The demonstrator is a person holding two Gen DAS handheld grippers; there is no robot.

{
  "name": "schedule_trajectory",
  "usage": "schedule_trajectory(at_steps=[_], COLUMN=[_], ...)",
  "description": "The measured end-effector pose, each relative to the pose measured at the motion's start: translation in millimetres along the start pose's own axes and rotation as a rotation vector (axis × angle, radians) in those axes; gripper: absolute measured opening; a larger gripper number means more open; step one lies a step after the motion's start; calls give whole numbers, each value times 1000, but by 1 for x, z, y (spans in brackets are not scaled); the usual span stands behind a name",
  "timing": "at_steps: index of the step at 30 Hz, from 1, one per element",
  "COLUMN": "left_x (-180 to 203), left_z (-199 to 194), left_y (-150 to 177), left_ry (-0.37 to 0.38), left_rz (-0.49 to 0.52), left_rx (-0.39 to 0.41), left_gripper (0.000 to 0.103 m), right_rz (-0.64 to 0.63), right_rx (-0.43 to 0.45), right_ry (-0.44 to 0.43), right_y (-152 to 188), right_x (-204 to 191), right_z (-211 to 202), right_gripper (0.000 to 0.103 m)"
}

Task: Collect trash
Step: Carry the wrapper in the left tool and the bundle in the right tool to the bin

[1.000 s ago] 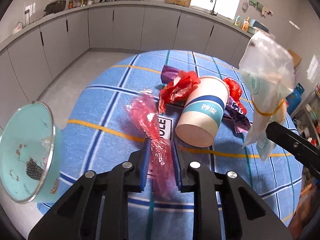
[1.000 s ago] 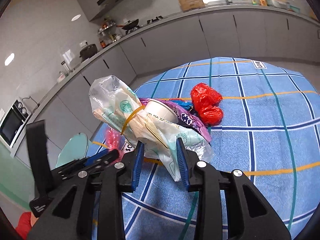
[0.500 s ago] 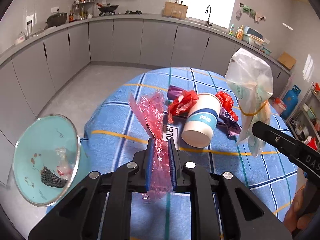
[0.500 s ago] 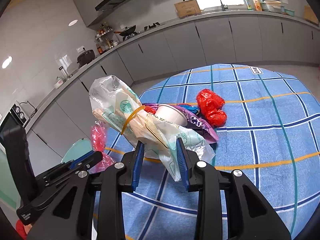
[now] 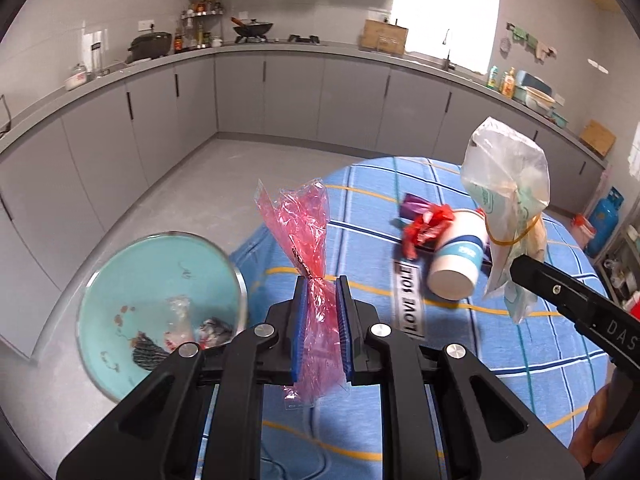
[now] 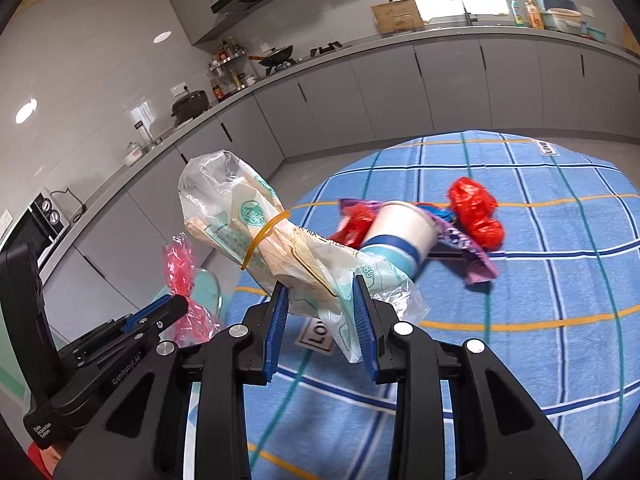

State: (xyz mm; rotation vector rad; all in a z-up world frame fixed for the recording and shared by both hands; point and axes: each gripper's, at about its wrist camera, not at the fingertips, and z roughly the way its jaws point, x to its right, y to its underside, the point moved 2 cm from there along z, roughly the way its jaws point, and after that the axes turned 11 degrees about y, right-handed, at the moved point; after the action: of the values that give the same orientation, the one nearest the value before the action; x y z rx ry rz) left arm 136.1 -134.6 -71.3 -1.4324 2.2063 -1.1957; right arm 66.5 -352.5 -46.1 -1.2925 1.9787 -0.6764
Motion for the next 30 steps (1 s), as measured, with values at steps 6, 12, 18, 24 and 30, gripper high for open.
schedule_trajectory(at_steps=[6,12,18,24,30], left_x=[-28,-67,-100,-125,-143], left_z=[-18,-38,-56,-69,-71], left_y=[1,4,4,8,14], left_ry=[-44,-106,-164,-211,-230], left_rz=[-34,-77,-113,-140,-168], left_rx=[26,47,71,85,82], left_gripper=[15,15,15,15,15], right_rz=[-44,-93,-138,-164,-183], right_rx=[-10,-23,-26,-35,-55], right_ry=[-20,-55,-98,-130,-151], right_y=[5,10,13,16,22], right_x=[-35,-82,-125,-156,-177], right_z=[10,22,28,36,45], right_gripper=[33,33,33,33,33])
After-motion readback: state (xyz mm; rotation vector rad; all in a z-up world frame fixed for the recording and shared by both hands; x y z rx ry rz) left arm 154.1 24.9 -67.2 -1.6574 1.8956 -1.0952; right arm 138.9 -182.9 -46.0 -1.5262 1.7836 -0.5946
